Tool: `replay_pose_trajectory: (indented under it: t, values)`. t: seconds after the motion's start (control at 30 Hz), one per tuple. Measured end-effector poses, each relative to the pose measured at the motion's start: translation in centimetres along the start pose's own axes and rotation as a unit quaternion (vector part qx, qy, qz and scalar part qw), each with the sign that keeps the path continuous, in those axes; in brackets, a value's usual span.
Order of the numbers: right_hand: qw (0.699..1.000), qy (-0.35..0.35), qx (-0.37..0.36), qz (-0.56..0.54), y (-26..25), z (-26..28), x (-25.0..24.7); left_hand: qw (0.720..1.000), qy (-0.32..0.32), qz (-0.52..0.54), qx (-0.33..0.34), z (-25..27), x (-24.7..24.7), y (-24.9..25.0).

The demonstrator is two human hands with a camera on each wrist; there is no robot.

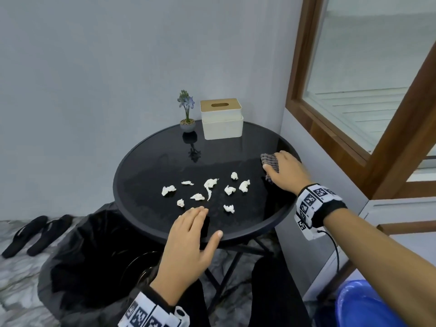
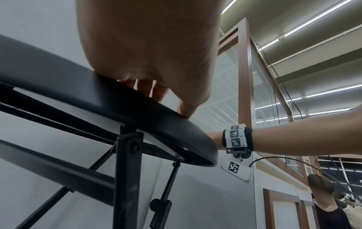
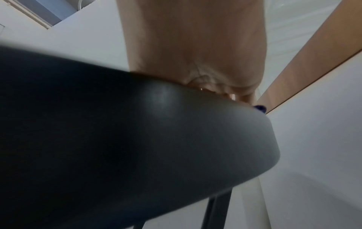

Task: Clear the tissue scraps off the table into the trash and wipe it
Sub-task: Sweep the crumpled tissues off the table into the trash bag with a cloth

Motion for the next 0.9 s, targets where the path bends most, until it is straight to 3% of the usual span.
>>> replay_pose_trajectory:
  t: [0.23, 0.5, 0.9]
  values:
    - [0.998, -0.032, 0.017, 0.049, -0.1, -0.9, 1.6, 0.996, -0.007, -0.076, -0.046, -0.3, 0.8, 0.3]
    - [0.996, -0.077, -0.002, 0.041, 0.3, -1.2, 2.2, 0.994, -0.004, -0.092, -0.058, -0.1, 1.0, 0.4]
    - [0.995, -0.06, -0.078, -0.004, -1.9, 2.3, 1.6, 0.993, 0.019, -0.092, -0.072, -0.1, 1.3, 0.7]
Point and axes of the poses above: each hand's wrist, its own z-axis away from the middle knuckle, its own x-axis out of the palm, y = z × x, the point moved 3 cm from there along -z, towards the middle knuckle, and after that the axes turned 1 degree about y, right-handed, at the moved point
